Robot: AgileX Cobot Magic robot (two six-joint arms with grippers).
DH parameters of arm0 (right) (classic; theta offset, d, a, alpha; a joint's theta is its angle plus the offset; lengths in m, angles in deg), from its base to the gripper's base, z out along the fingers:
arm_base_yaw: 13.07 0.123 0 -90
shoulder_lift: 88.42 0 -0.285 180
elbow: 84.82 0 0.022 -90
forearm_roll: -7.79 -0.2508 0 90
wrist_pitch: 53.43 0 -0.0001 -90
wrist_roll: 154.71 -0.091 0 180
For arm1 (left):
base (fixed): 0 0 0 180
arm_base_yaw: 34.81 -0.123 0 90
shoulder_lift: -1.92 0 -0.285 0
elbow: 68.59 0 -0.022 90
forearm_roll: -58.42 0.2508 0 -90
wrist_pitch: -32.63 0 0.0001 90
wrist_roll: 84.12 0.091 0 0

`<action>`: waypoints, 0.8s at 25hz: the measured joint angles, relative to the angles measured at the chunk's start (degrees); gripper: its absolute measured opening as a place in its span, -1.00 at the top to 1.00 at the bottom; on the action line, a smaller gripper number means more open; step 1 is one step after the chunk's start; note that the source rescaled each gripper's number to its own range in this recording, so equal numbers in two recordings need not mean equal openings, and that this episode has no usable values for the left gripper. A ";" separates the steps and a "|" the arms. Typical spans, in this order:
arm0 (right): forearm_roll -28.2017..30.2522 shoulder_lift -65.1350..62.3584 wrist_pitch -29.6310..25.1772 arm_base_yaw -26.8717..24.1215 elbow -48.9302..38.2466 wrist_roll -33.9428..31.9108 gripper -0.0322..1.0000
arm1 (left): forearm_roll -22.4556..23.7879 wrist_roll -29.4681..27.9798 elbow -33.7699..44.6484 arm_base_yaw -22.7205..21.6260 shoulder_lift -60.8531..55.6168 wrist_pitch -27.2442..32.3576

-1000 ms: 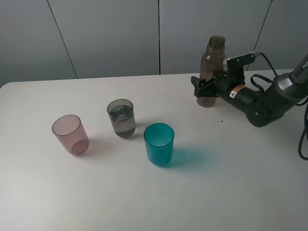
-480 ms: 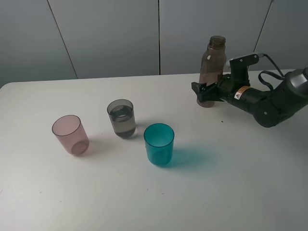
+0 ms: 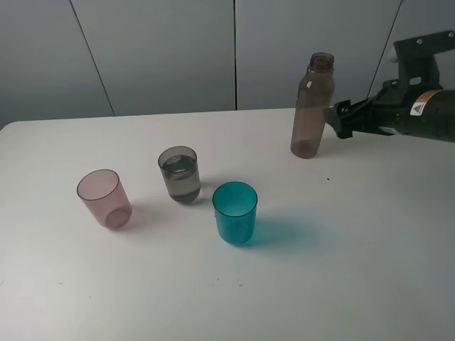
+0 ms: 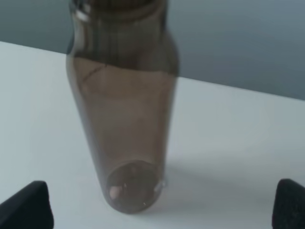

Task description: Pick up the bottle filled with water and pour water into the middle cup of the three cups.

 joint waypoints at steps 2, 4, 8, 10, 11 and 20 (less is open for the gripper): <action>0.00 -8.85 -8.45 0.00 -0.02 -0.66 -0.99 | 0.00 0.00 0.00 0.00 0.00 0.00; -0.12 -17.06 -17.45 0.00 -0.02 -0.94 -0.99 | 0.00 0.00 0.00 0.00 0.00 0.00; -2.22 -33.62 -33.67 0.00 -0.11 -1.17 -0.99 | 0.00 0.00 0.00 0.00 0.00 0.00; -3.53 -41.05 -41.72 0.00 -0.11 -1.03 -0.99 | 0.00 0.00 0.00 0.00 0.00 0.00; -4.13 -44.82 -46.13 0.00 -0.11 -0.80 -0.99 | 0.00 0.00 0.00 0.00 0.00 0.00; -7.61 -66.35 -71.25 0.00 -1.45 1.10 -0.99 | 0.00 -0.26 0.00 0.00 0.00 0.00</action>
